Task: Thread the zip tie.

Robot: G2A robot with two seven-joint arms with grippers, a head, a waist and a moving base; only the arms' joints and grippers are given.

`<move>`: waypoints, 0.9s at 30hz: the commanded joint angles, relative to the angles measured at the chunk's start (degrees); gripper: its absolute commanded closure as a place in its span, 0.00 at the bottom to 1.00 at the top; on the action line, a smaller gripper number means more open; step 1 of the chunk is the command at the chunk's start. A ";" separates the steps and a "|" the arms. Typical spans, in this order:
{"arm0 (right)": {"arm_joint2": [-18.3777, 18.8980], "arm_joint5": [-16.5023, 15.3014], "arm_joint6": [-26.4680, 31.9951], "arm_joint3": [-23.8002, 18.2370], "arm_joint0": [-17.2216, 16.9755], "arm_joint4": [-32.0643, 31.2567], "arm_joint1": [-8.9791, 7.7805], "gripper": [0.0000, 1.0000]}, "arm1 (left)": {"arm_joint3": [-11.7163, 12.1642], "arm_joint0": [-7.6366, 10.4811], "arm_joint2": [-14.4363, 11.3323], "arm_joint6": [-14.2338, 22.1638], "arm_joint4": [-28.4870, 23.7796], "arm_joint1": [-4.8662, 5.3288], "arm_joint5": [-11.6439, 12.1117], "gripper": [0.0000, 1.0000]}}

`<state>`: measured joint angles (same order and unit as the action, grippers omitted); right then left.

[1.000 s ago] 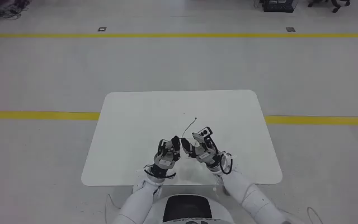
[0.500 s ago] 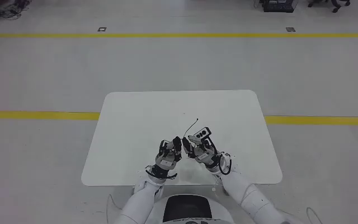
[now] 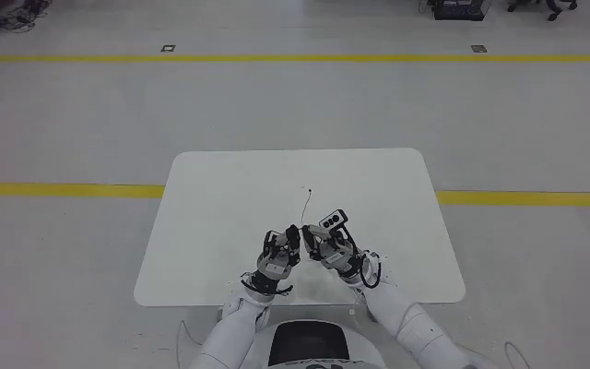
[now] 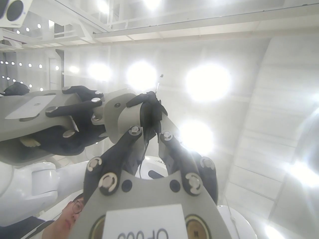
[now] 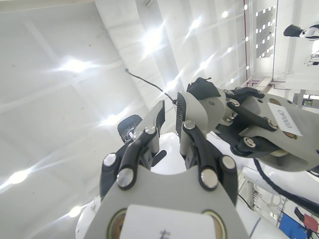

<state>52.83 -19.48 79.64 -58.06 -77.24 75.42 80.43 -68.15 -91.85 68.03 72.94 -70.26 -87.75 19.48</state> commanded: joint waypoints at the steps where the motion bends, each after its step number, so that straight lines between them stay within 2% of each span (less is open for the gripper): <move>1: 0.06 0.00 0.00 -0.04 -0.02 -0.10 0.00 0.91 | 0.08 0.03 0.00 0.02 0.01 -0.05 0.00 1.00; 8: 0.24 0.00 0.00 -0.02 -0.10 -0.30 0.03 0.93 | 0.35 0.17 0.04 0.00 0.14 -0.16 0.00 1.00; 12: 0.20 0.00 0.00 0.11 -0.04 -0.25 0.06 0.88 | 0.44 0.21 0.07 0.03 0.16 -0.20 0.00 1.00; 19: 0.08 0.00 0.00 0.30 0.13 -0.07 0.07 0.91 | 0.51 0.25 0.13 0.15 0.29 -0.26 0.00 1.00; 27: -0.05 0.00 0.00 0.38 0.20 -0.06 0.02 0.90 | 0.58 0.26 0.05 0.23 0.35 -0.28 0.00 1.00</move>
<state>52.80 -19.48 79.64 -57.71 -77.05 75.37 80.46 -67.57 -91.59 68.08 73.16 -69.93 -88.03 19.48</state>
